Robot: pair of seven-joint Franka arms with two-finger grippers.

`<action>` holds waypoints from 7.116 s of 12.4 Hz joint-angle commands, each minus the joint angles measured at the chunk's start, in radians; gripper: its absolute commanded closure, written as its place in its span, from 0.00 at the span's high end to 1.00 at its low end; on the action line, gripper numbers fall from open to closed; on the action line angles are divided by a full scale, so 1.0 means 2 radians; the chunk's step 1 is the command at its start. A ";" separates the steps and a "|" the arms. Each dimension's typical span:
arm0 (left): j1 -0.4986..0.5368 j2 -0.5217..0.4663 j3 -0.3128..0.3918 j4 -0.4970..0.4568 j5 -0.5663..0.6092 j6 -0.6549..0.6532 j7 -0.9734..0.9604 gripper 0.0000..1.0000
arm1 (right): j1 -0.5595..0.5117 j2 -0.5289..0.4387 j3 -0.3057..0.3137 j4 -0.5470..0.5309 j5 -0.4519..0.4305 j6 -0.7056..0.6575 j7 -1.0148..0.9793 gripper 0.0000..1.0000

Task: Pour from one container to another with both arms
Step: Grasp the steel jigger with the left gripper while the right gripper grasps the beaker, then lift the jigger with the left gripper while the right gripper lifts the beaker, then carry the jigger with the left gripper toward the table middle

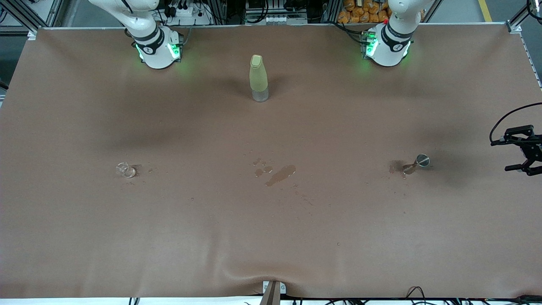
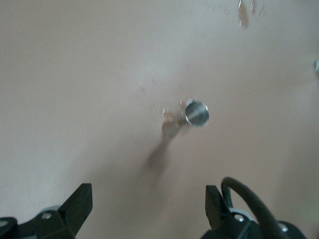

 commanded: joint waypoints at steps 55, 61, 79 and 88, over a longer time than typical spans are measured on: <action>0.007 0.252 -0.027 -0.014 -0.269 -0.116 0.403 0.00 | -0.061 0.535 -0.092 -0.033 0.714 -0.122 -0.870 1.00; -0.045 0.230 -0.027 0.007 -0.325 -0.081 0.387 0.00 | -0.060 0.539 -0.063 -0.033 0.729 -0.097 -0.871 1.00; -0.298 0.230 -0.033 0.023 -0.533 0.079 0.394 0.00 | -0.050 0.537 -0.016 -0.033 0.738 -0.082 -0.847 0.00; -0.440 0.230 -0.032 0.026 -0.696 0.224 0.439 0.00 | 0.000 0.476 -0.009 -0.038 0.738 -0.122 -0.698 0.00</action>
